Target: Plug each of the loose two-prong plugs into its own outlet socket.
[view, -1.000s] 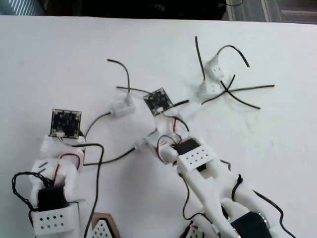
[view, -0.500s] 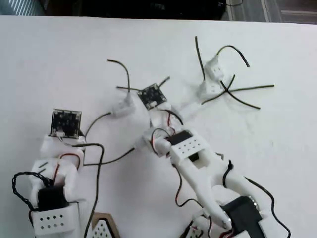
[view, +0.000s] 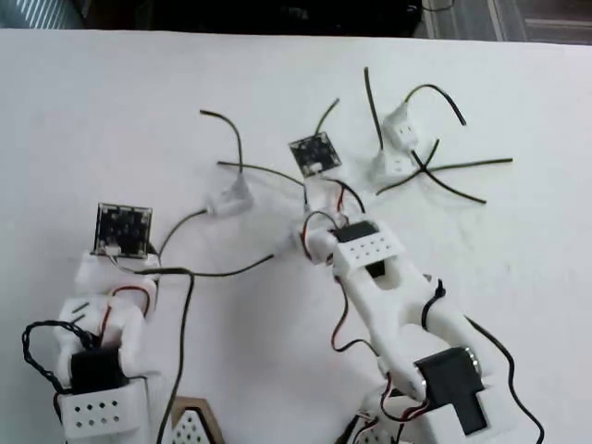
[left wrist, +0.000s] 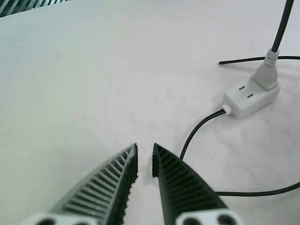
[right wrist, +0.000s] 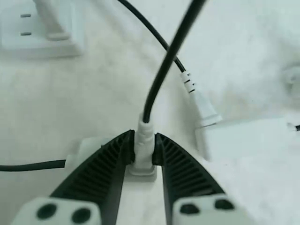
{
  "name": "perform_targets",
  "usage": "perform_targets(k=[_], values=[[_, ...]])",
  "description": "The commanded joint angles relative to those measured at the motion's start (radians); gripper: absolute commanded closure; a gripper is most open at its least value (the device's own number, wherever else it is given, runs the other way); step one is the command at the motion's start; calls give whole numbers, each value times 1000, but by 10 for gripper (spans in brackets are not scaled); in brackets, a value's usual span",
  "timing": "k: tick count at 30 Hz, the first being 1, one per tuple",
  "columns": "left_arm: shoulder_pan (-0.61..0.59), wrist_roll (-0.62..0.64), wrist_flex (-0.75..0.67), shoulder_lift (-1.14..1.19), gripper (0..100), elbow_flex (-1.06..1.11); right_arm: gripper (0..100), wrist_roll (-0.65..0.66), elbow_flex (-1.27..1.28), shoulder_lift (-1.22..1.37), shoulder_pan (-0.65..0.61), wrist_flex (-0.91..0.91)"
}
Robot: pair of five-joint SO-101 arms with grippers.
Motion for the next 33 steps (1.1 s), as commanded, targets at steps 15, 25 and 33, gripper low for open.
perform_targets(k=[15,25,33], values=[[-8,2,-44,-16,924,14,837,-5,-127,-206,-36,246],[-10,2,-43,-16,924,14,974,-2,-97,-426,-54,582],[-10,2,-44,-16,924,14,981,2,104,-292,-54,421]])
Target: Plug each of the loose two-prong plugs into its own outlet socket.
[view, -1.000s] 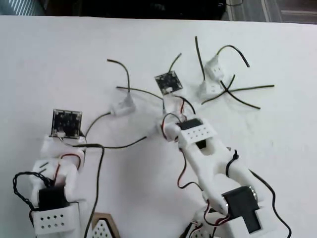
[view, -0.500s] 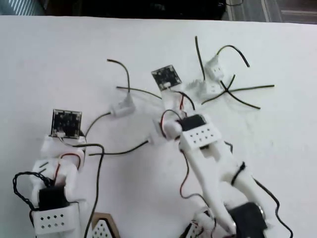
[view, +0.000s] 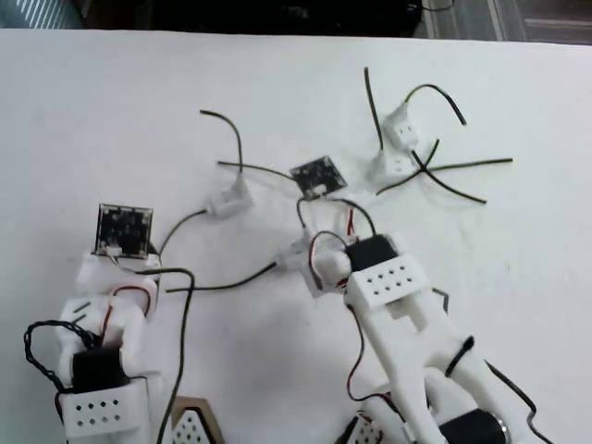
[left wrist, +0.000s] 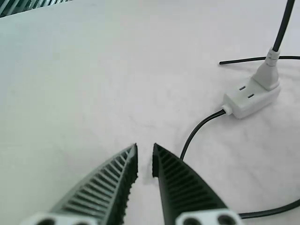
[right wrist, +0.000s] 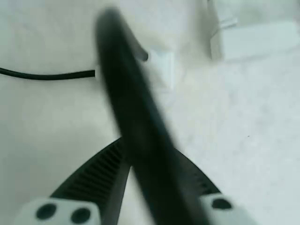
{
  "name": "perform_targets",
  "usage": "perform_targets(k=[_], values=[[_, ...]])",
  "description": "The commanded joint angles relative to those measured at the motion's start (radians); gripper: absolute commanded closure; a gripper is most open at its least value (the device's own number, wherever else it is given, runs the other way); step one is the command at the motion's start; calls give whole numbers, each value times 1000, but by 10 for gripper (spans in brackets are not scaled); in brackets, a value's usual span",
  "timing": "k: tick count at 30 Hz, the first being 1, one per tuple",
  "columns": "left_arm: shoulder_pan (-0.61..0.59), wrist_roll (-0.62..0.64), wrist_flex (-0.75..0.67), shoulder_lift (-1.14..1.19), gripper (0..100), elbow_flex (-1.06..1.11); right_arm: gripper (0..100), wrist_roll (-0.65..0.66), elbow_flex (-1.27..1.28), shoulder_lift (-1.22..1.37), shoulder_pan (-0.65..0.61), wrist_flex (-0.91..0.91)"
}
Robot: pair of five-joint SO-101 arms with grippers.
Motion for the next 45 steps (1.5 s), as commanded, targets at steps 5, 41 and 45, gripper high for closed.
perform_targets(k=[5,41,45], values=[[-8,2,-25,-13,924,3,981,-6,71,205,-15,-367],[53,118,-17,-15,925,-55,981,-8,496,-627,105,-447],[79,120,-15,-15,928,-55,981,-8,598,-800,150,-440]])
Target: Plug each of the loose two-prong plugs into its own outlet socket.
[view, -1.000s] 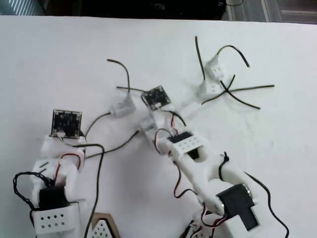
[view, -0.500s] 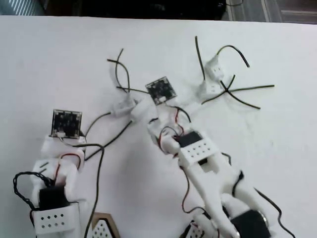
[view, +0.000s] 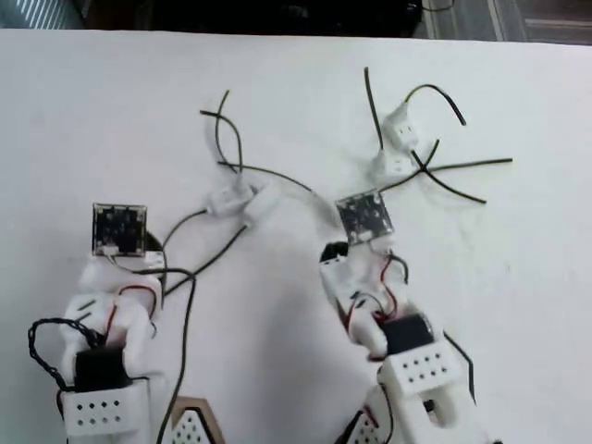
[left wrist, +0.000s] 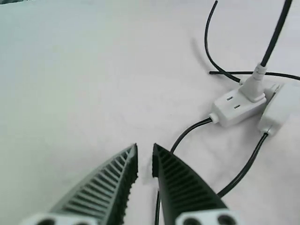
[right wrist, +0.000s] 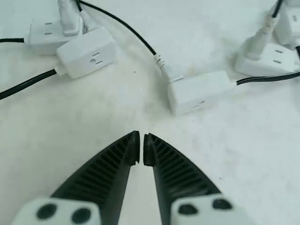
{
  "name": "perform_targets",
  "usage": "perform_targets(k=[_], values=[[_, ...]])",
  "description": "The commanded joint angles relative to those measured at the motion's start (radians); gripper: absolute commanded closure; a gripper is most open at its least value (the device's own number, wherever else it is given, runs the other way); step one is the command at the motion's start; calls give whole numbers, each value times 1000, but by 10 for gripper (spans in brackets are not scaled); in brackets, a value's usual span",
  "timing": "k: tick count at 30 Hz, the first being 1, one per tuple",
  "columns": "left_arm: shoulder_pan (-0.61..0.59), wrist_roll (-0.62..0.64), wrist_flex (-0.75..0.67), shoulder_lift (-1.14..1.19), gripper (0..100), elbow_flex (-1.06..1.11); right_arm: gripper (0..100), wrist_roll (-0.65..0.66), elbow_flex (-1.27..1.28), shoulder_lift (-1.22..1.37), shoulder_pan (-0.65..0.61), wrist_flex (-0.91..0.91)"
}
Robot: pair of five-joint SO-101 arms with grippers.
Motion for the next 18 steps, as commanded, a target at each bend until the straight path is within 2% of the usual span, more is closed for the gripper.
perform_targets(k=[1,5,7,12,16,18], values=[[27,9,-15,-15,928,-51,981,-9,66,-163,36,13],[27,9,-15,-15,941,-55,981,-9,167,-335,44,27],[27,9,-15,-15,975,-58,981,-9,198,-417,39,70],[30,11,20,-90,976,-61,981,-68,229,-631,44,226],[79,9,109,-251,976,-37,981,-78,224,-625,45,280],[84,3,98,-263,974,-15,981,-78,232,-624,61,282]])
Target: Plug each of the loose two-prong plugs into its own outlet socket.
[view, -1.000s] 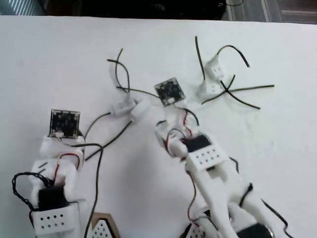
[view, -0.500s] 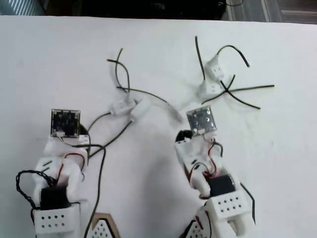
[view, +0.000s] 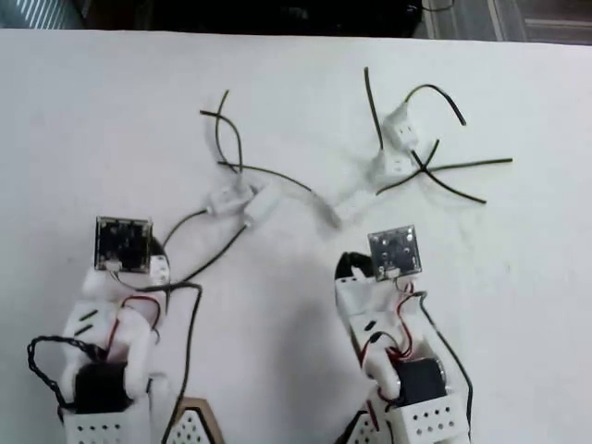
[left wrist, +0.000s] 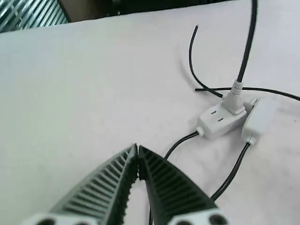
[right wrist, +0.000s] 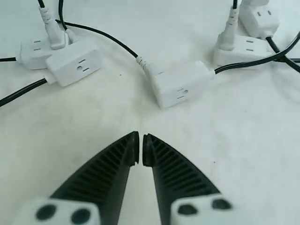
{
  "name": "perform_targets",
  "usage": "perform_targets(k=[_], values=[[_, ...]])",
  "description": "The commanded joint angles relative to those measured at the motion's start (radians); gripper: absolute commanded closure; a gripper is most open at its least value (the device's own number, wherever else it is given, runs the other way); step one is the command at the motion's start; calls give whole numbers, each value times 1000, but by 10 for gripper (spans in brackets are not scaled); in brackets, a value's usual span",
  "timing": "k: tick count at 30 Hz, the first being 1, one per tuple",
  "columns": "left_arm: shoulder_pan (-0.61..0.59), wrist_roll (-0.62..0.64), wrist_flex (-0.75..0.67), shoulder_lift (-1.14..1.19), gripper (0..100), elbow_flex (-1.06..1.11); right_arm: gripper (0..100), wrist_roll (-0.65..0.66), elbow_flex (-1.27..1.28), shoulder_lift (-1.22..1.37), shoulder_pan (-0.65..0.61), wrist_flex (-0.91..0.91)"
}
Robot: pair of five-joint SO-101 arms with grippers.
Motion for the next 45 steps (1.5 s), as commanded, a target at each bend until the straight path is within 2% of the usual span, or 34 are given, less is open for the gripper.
perform_targets(k=[1,4,9,14,17,25,30,32,35,36,38,45], values=[[22,3,-9,-35,973,-2,981,-9,3,-10,38,8],[30,-5,-28,-24,967,38,981,-9,18,-21,74,19],[51,-115,-20,-24,843,147,978,-9,18,-21,87,128],[48,-126,-18,-24,782,224,978,-9,18,-21,87,213],[48,-130,-5,-21,783,247,978,-8,18,-21,87,278],[48,-126,164,-21,783,245,980,-3,18,-21,85,417],[48,-126,285,-21,784,245,980,-3,18,-21,87,418],[48,-124,288,-22,818,245,980,-3,18,-21,87,418],[48,-124,288,-22,972,245,980,-3,18,-21,87,418],[48,-124,288,-22,986,245,980,-3,18,-21,87,418],[48,-124,288,-22,941,245,980,-3,18,-21,87,418],[48,-126,288,-22,965,245,980,-3,18,-21,87,418]])
